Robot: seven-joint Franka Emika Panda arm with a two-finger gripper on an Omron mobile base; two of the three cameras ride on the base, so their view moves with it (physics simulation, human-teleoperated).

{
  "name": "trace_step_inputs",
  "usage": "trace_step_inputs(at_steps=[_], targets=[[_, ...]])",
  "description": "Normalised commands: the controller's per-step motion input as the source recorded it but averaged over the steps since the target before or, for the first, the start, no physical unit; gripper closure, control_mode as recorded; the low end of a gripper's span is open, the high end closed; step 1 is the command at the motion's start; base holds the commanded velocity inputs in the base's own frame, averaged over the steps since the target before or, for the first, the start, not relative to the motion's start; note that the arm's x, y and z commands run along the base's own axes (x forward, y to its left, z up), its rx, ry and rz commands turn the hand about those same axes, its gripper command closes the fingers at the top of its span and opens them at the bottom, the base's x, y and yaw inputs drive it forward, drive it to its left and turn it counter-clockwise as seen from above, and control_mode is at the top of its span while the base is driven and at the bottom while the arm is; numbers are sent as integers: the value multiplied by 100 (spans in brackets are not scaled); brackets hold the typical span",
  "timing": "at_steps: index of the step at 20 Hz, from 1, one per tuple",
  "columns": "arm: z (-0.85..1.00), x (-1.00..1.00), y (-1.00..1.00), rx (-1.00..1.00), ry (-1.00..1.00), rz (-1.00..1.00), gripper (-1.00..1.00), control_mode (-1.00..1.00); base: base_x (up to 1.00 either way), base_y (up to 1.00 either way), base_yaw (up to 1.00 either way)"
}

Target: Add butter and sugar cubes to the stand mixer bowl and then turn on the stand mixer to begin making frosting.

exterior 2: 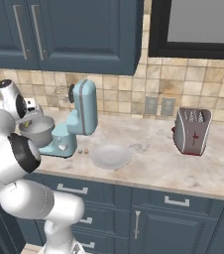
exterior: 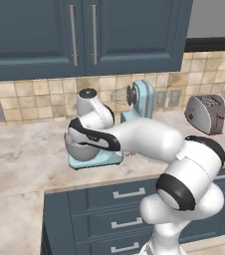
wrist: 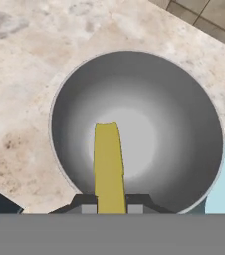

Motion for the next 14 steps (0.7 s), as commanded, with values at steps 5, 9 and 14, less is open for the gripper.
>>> trace_step_inputs(at_steps=[5, 9, 14], targets=[[-6, 15, 0, 0, -1, 0, 100, -100, 0, 0, 0], [-21, 14, 0, 0, 0, 0, 100, -100, 0, 0, 0], [-34, 16, 0, 0, 0, -2, 100, -100, 0, 0, 0]])
